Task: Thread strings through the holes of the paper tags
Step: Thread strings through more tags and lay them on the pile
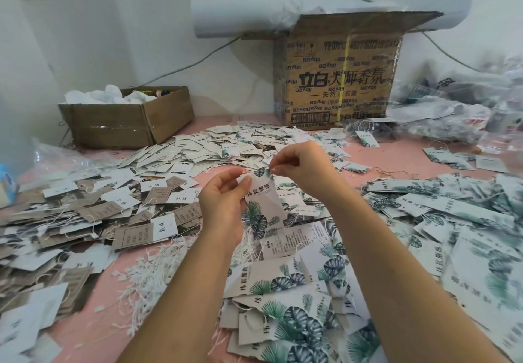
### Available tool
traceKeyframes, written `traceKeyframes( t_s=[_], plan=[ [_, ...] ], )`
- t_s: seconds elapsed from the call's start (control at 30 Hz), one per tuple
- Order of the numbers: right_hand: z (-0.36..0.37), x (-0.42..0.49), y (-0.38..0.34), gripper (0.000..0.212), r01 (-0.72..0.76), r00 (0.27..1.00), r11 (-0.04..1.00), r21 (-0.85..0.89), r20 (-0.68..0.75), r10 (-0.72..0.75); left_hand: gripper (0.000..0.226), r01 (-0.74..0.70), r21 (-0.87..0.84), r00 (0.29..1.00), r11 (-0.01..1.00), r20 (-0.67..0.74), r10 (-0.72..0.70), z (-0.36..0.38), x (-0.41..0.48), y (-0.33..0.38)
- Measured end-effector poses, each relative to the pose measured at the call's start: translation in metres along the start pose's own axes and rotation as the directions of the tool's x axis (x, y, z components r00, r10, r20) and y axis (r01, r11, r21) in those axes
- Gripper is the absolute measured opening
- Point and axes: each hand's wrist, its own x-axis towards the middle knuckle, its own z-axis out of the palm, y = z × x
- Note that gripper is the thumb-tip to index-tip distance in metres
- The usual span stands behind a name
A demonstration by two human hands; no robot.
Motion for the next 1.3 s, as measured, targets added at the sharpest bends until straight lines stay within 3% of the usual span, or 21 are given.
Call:
traceKeyframes(
  t_s=[0.17,0.3,0.47,0.8,0.93,1.0,1.13,1.3],
  plan=[
    [-0.004,0.002,-0.002,0.003,-0.028,0.999,0.974,-0.226,0.033,0.036,0.023,-0.006,0.005,1.0,1.0,0.009,0.006,0.001,-0.001,0.002],
    [-0.009,0.003,-0.001,0.024,-0.087,0.979,0.932,-0.351,0.141,0.145,0.023,-0.019,0.008,1.0,1.0,0.009,0.019,0.001,-0.001,0.002],
    [-0.011,0.0,0.0,0.03,-0.115,0.965,0.976,-0.186,0.211,0.154,0.023,-0.029,0.029,0.999,0.999,0.02,0.029,0.001,-0.002,0.002],
    [-0.005,-0.003,-0.005,0.036,-0.102,0.967,0.995,-0.023,0.234,0.105,0.026,-0.016,0.097,0.998,0.995,0.055,0.011,0.003,-0.005,0.004],
    [-0.006,-0.005,-0.01,0.027,-0.09,0.983,0.947,0.31,0.179,0.035,0.027,-0.013,0.091,0.997,0.996,0.07,0.007,0.004,-0.006,0.004],
    [-0.011,-0.006,-0.012,0.021,-0.059,0.983,0.92,0.387,0.185,-0.015,0.026,-0.01,0.094,0.997,0.995,0.082,0.002,0.003,-0.005,0.004],
    [-0.014,-0.006,-0.009,0.02,-0.025,0.976,0.938,0.345,0.213,-0.052,0.025,0.003,0.109,0.994,0.994,0.11,-0.015,0.003,-0.004,0.002],
    [-0.006,-0.005,-0.004,0.018,-0.073,0.976,0.968,0.24,0.218,0.02,0.024,0.027,0.143,0.993,0.989,0.106,-0.042,0.0,-0.002,0.0]
  ],
)
